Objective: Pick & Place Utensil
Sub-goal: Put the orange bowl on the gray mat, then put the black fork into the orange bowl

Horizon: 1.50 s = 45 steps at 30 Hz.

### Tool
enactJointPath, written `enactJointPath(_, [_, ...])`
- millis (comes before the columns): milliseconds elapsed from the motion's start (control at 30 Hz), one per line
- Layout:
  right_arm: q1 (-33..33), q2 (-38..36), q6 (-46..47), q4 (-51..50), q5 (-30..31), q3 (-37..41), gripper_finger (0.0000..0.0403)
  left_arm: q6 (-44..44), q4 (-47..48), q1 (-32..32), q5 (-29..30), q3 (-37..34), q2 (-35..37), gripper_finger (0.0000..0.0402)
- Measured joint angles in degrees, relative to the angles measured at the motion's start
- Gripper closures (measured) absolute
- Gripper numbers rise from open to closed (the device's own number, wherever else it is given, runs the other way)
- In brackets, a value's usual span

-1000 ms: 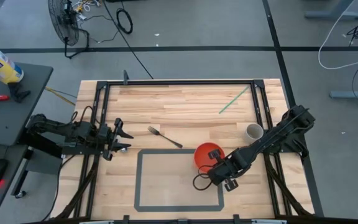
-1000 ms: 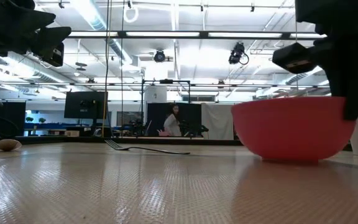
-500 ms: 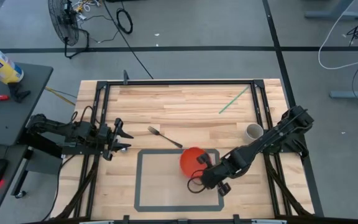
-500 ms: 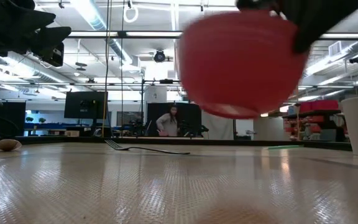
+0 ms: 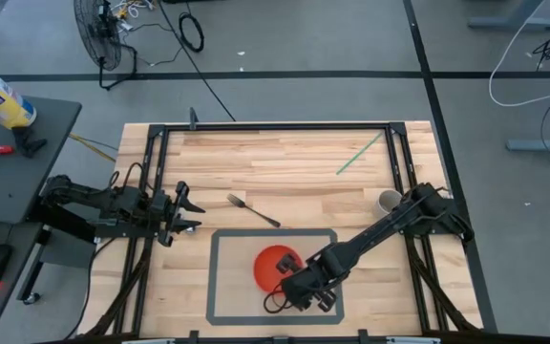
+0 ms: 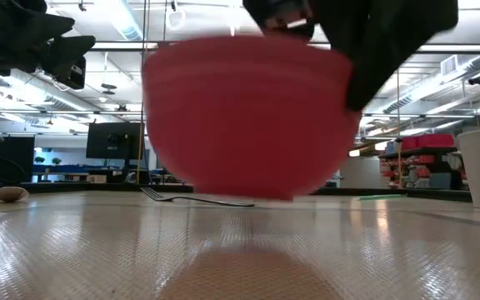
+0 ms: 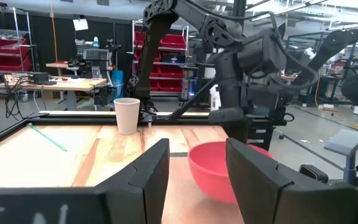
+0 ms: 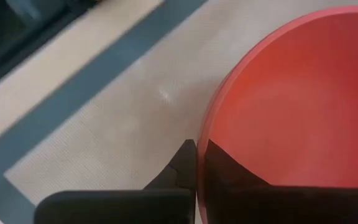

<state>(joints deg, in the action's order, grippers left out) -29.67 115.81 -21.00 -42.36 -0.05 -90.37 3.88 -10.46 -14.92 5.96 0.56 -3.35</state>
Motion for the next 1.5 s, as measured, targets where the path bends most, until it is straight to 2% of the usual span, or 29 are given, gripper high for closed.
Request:
enactJointPath(233, [0.1,1.3,-0.8,0.5,0.0,0.0,0.0388,0.0,0.0,0.0,0.0,0.0,0.0,0.0239])
enactJointPath(900, [-1.0,0.3,-1.1,0.3,-0.7,0.0,0.0274,0.0,0.0,0.0,0.0,0.0,0.0,0.0239])
enactJointPath(1200, [-2.1,-8.8,2.0,1.3,9.7,0.0,0.0241,0.0,0.0,0.0,0.0,0.0,0.0,0.0239])
enactJointPath(1433, [-2.1,-15.2,12.2,9.6,19.0,0.0,0.0248,0.0,0.0,0.0,0.0,0.0,0.0,0.0239])
enactJointPath(1500, [-1.8,-16.4,12.5,10.9,19.3,0.0,0.0253,0.0,0.0,0.0,0.0,0.0,0.0,0.0239])
